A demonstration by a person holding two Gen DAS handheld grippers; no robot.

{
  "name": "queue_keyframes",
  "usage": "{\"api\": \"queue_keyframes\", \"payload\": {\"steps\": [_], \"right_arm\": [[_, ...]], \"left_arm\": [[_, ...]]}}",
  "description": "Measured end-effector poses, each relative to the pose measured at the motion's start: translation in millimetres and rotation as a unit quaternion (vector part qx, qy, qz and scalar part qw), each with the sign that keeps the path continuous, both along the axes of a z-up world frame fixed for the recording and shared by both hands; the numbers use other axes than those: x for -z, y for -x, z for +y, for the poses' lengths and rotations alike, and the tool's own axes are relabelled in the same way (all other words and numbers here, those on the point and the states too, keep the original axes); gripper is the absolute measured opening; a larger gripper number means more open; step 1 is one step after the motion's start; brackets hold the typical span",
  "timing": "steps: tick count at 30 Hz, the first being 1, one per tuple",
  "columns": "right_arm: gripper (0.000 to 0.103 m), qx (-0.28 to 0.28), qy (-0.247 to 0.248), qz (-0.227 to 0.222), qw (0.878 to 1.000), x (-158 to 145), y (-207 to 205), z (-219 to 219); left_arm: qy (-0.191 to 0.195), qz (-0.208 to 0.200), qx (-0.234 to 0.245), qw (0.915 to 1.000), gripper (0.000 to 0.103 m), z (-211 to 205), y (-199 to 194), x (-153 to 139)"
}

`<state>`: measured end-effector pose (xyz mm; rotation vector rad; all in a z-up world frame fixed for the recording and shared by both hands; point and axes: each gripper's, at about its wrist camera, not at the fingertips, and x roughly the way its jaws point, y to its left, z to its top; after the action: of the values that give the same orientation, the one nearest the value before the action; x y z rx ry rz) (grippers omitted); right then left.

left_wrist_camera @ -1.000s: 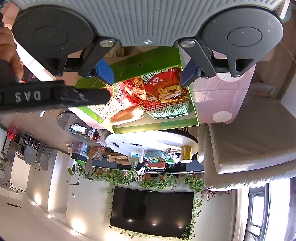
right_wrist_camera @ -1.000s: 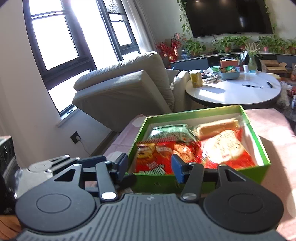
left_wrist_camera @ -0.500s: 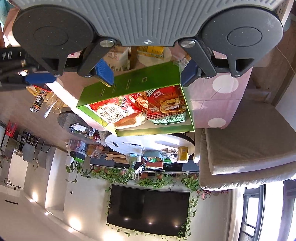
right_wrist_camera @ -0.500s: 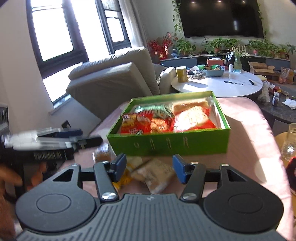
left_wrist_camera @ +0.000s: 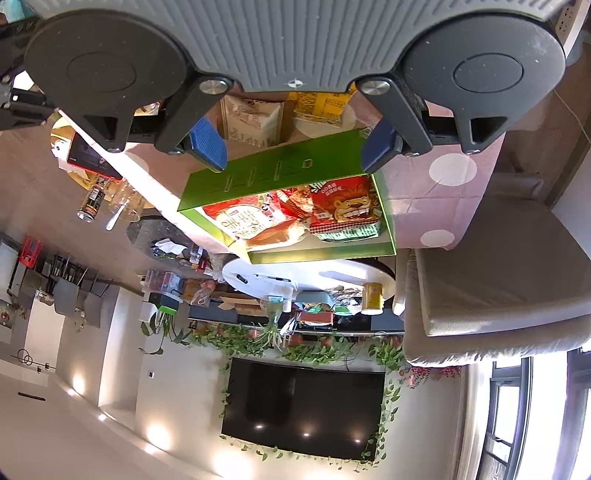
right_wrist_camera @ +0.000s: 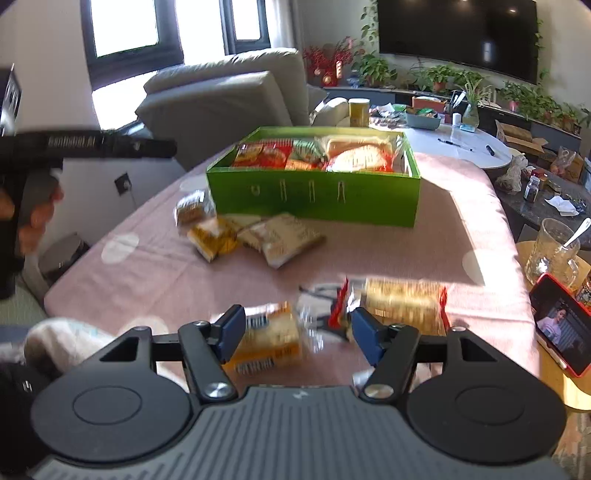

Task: Organize snacks
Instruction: 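Withdraw the right gripper and reach toward the blue-and-yellow-labelled wrapped cake, then grasp the wrapped cake with the right gripper and lift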

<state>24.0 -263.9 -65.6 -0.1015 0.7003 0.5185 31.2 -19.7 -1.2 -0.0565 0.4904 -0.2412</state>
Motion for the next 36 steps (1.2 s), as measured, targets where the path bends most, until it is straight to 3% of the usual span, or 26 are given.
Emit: {"api": "queue_keyframes", "payload": {"steps": [6,18,36], "right_arm": [[0.069,-0.012,0.049,0.024,0.998,18.5,4.2,10.4],[0.074,-0.001,0.03,0.043,0.999,28.8,-23.7,34.3],[0.074,0.001,0.029,0.032,0.999,29.9,-49.1,55.5]], "left_arm": [[-0.002,0.0,0.003,1.0,0.078,-3.6,3.5,0.0],[0.0,0.017,-0.011,0.9998,0.079,2.7,-3.6,10.5],[0.013,0.043,-0.045,0.998,0.079,24.4,-14.6,26.7]]}}
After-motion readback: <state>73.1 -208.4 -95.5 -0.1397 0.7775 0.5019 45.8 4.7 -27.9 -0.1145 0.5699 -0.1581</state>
